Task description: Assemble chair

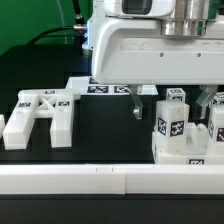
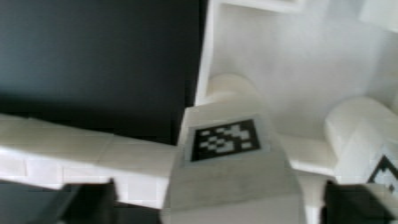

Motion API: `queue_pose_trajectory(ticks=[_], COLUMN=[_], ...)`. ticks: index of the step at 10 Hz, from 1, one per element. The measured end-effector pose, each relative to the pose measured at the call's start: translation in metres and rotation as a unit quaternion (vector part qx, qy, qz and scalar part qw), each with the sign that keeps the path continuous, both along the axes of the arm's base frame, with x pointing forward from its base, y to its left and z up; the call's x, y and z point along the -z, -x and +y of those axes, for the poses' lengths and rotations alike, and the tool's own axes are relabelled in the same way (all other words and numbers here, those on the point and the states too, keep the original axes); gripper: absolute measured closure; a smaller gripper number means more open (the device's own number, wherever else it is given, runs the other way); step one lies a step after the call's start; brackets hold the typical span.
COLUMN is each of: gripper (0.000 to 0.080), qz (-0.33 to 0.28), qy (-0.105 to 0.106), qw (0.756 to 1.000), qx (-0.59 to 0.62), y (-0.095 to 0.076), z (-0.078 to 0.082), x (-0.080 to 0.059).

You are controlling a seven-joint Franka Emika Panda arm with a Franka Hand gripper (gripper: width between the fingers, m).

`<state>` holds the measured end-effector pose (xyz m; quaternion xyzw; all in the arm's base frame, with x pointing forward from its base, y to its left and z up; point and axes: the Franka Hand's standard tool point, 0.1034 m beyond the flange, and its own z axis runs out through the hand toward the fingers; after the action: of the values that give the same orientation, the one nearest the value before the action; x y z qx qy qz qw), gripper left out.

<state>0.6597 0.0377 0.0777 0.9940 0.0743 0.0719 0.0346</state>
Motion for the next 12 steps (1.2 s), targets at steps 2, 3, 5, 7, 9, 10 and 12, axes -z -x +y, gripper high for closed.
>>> queue_pose_trajectory(ticks=[2, 3, 5, 7, 9, 10, 12], gripper=[0.0372, 0.0511, 0.0511, 0.0511, 0.0511, 0.0511, 0.0511], qz=[0.000, 0.000, 0.000, -0.003, -0.007, -0.008, -0.015], qy=[0.001, 0.001, -0.001, -0.009, -0.020, -0.026, -0.045], qw=[1.000, 1.000, 1.000, 0.999, 0.992, 0.987, 0.962], qx=[-0.004, -0.004, 0.005, 0.052, 0.127, 0.156, 0.267], y=[0.0000, 0.0000, 0.0000, 0.0000, 0.0004, 0.0008, 0.0008], z=[-0.0001, -0.0005, -0.0007, -0.0007, -0.0016, -0.0042, -0.0015], x=[0.0000, 0.0001, 0.0001, 0.0001, 0.0007, 0.0021, 0.0028])
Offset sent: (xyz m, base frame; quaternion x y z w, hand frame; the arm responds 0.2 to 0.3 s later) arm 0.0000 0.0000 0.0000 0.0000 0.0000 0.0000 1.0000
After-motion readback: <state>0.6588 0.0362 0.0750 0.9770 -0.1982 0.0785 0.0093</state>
